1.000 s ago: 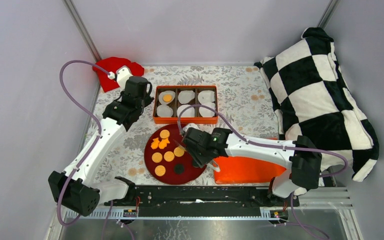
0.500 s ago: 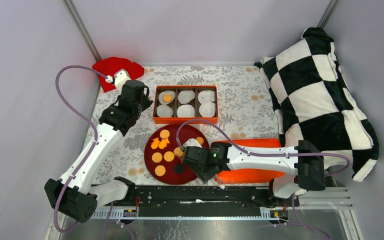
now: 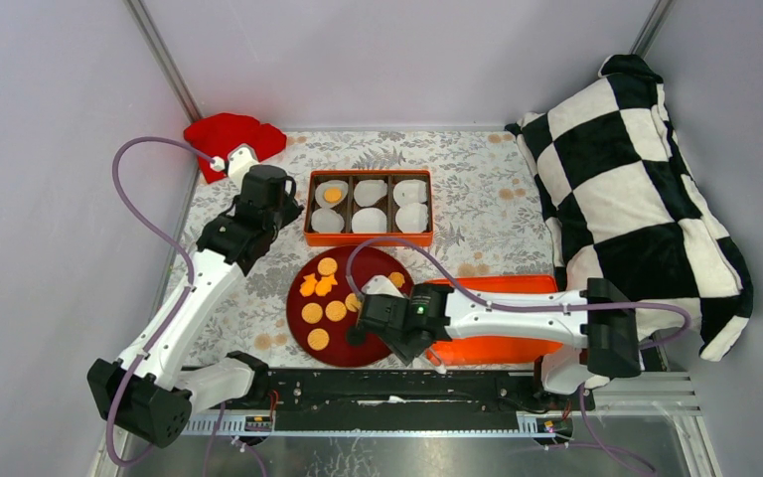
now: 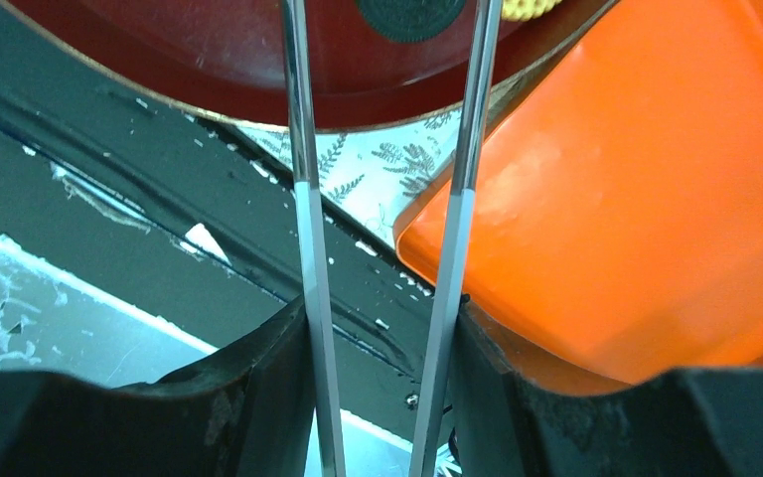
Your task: Pack the cookies
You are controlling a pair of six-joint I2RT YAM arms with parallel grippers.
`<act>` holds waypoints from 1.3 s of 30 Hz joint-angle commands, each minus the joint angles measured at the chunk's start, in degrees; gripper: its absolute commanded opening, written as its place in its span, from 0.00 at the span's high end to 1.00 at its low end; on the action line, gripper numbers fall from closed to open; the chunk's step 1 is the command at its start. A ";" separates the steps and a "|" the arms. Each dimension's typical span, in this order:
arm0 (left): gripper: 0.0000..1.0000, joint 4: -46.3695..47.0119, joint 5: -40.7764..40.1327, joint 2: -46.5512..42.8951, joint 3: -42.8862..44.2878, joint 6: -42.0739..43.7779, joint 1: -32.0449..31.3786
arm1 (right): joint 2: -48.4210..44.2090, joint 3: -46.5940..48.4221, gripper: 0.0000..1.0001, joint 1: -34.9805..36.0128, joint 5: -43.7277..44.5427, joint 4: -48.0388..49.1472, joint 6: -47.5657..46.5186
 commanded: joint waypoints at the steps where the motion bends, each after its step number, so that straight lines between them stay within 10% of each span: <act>1: 0.75 0.32 0.55 -1.13 -0.93 -0.34 0.14 | 3.53 7.52 0.48 1.64 7.19 -4.32 -2.35; 29: 0.75 0.29 1.84 -4.56 -5.39 -1.66 0.14 | 10.54 7.54 0.54 0.92 -2.09 3.91 -9.73; 39: 0.75 0.50 1.71 -3.07 -3.53 -0.85 0.15 | 10.75 12.18 0.79 -1.17 4.75 2.19 -8.45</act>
